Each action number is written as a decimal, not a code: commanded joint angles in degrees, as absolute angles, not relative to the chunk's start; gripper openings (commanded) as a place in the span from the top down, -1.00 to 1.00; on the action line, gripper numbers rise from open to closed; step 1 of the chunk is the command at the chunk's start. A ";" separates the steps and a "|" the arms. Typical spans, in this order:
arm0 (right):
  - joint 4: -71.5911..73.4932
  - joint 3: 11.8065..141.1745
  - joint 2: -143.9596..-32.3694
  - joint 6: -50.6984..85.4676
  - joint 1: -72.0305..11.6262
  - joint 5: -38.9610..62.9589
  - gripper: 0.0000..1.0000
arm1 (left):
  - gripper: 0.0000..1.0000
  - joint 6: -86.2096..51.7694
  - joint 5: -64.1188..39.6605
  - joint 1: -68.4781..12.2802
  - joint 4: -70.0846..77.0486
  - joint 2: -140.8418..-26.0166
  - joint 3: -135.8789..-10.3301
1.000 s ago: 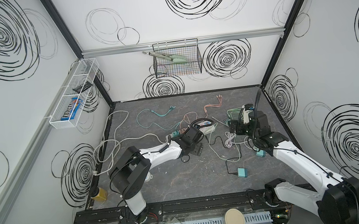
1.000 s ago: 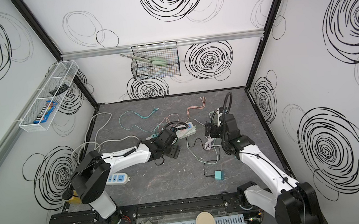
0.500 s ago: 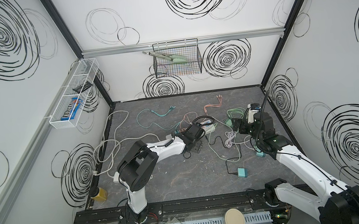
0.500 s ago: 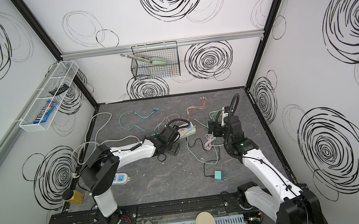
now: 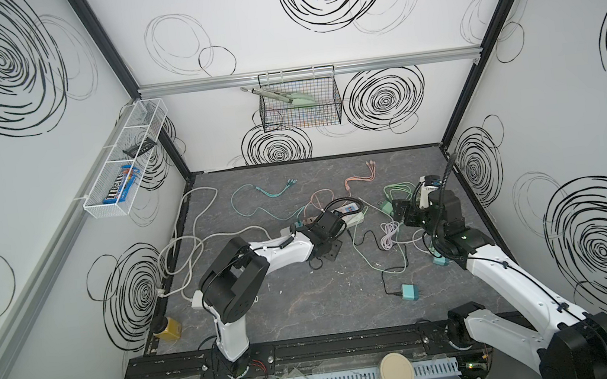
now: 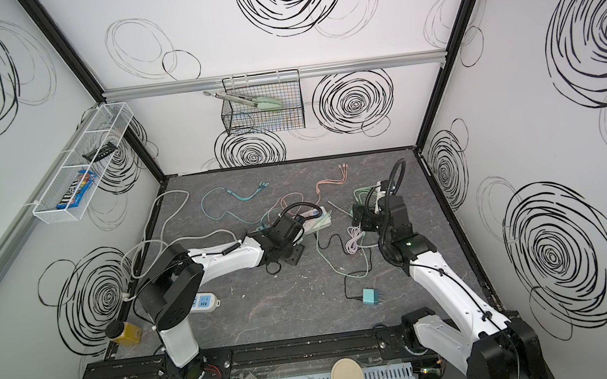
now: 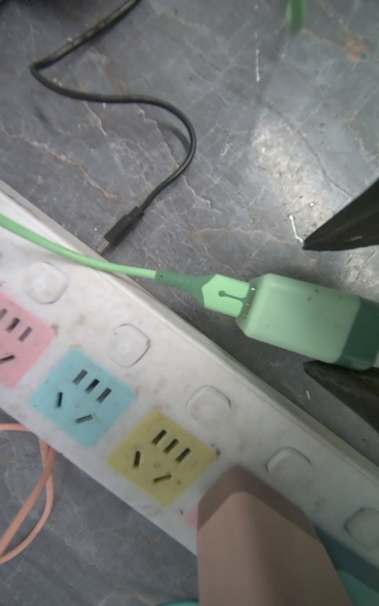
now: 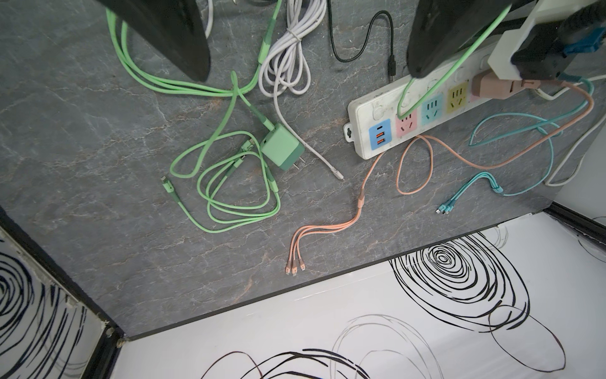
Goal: Insert plugs into power strip
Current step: Pick up the plug from the center of the table, then pick up the power cord from the middle-right of the table.
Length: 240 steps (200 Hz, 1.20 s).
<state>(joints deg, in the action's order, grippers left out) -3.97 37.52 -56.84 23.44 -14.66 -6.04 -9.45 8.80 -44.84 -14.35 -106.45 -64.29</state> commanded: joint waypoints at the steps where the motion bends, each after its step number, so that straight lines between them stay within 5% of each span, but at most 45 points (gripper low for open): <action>1: -2.45 37.63 -56.74 24.26 -14.27 -4.58 -0.95 | 0.05 -9.14 7.57 -44.12 -12.63 -107.26 -64.63; 58: -0.26 34.93 -56.92 23.45 -14.02 2.02 -0.95 | 1.00 -10.13 6.77 -42.70 -12.18 -101.39 -63.38; 130: -12.15 30.84 -62.08 30.97 -7.08 6.79 -1.00 | 1.00 -15.35 -3.38 -36.39 -9.05 -83.01 -61.82; 173: -13.37 26.24 -63.40 28.47 -7.27 16.25 -0.72 | 1.00 -16.42 -6.72 -34.80 -8.96 -81.13 -62.75; 240: -17.82 26.10 -53.37 29.90 -17.75 2.92 -0.73 | 1.00 -16.70 -7.14 -34.45 -9.08 -81.29 -62.49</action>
<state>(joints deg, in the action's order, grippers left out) -14.37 24.03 -56.86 28.53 -13.89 9.87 -16.16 -6.15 -34.92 -10.59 -81.97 -61.63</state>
